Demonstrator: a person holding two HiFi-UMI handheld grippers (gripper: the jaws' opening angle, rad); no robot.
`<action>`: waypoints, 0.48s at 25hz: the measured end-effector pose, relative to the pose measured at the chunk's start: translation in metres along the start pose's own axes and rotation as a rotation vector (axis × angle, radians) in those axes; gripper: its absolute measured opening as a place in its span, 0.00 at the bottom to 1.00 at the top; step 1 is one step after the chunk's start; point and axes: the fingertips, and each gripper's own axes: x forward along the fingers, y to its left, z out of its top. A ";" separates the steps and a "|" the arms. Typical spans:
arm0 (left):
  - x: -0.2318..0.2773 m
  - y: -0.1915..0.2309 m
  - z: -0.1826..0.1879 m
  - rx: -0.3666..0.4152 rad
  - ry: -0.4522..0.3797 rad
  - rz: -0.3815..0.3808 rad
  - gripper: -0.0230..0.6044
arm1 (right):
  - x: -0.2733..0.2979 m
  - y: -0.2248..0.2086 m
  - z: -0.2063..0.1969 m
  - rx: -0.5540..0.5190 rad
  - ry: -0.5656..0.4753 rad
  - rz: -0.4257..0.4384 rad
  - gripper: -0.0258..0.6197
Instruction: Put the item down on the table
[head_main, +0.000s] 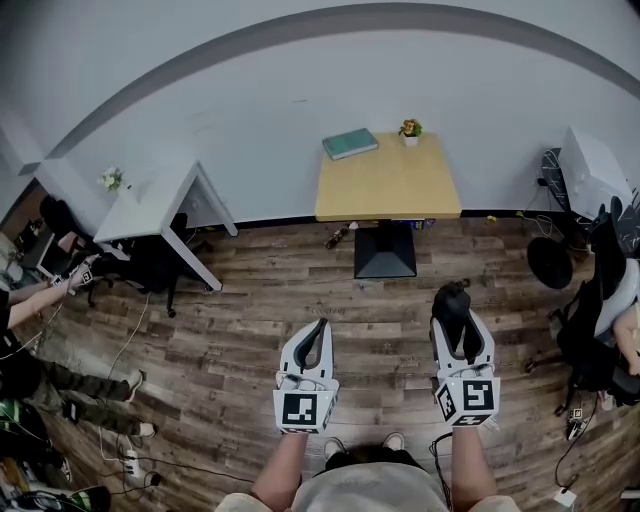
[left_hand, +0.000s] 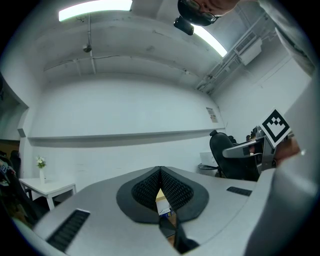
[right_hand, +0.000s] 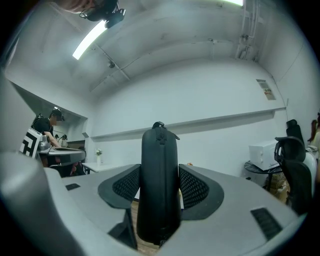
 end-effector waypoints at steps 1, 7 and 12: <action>0.003 -0.005 0.000 0.003 0.002 0.003 0.05 | 0.000 -0.006 -0.001 0.005 0.001 0.003 0.42; 0.021 -0.040 0.003 0.008 0.010 0.019 0.05 | -0.004 -0.045 -0.009 0.033 0.016 0.026 0.42; 0.027 -0.063 -0.004 0.006 0.036 0.010 0.05 | -0.005 -0.063 -0.018 0.044 0.050 0.059 0.42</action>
